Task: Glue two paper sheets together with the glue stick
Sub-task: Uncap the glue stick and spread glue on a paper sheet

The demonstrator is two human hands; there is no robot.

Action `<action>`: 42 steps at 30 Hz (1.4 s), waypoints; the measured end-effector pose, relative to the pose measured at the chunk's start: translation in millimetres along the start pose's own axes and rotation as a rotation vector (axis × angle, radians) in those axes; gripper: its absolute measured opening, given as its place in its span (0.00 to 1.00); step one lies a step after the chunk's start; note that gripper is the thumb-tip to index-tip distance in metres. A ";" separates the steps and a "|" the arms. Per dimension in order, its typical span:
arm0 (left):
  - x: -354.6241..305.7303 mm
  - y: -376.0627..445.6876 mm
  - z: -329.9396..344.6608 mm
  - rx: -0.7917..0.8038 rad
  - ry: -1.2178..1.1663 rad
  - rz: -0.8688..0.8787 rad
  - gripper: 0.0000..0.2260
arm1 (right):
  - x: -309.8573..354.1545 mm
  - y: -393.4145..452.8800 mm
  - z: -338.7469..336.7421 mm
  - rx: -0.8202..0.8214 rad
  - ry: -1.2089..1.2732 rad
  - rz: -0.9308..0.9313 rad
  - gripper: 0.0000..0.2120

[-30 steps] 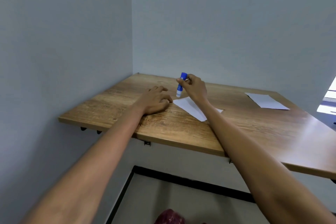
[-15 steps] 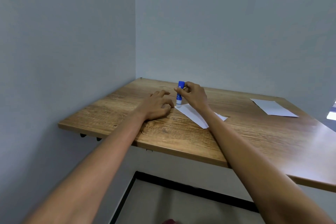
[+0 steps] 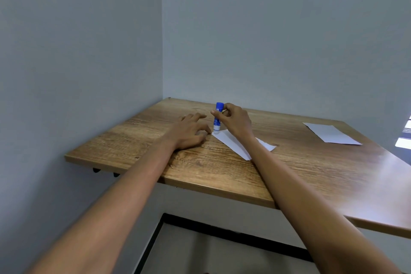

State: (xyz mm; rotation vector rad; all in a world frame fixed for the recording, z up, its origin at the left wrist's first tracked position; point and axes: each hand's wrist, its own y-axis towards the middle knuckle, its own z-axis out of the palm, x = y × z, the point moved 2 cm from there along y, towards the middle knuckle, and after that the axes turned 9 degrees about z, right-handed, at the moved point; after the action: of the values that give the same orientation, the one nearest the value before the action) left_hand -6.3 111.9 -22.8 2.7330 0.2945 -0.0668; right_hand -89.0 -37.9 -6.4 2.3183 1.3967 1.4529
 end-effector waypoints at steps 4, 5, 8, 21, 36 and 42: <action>0.6 0.5 1.3 0.009 0.016 0.010 0.14 | 1.1 -1.2 0.3 0.014 -0.013 -0.004 0.15; 0.7 0.7 1.1 0.012 0.020 0.010 0.14 | 1.2 -1.2 0.4 0.017 -0.027 -0.006 0.15; 0.1 1.3 0.3 0.014 0.027 0.015 0.14 | -0.6 -0.1 -0.1 0.012 -0.059 -0.005 0.16; 0.6 4.6 0.9 0.057 0.035 0.021 0.14 | -24.6 9.9 -13.3 -0.121 -0.120 0.099 0.17; 7.5 9.0 8.5 0.069 -0.011 0.016 0.14 | -51.8 23.3 -37.9 -0.243 -0.035 0.223 0.15; 7.6 9.1 8.0 0.064 -0.029 0.020 0.13 | -44.6 25.7 -27.1 -0.125 -0.054 0.178 0.14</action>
State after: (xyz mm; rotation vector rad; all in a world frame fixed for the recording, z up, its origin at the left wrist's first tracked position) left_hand 3.1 102.1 -27.5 2.7957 0.2614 -0.1118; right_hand -98.6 -95.2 -9.5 2.4341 1.0772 1.4624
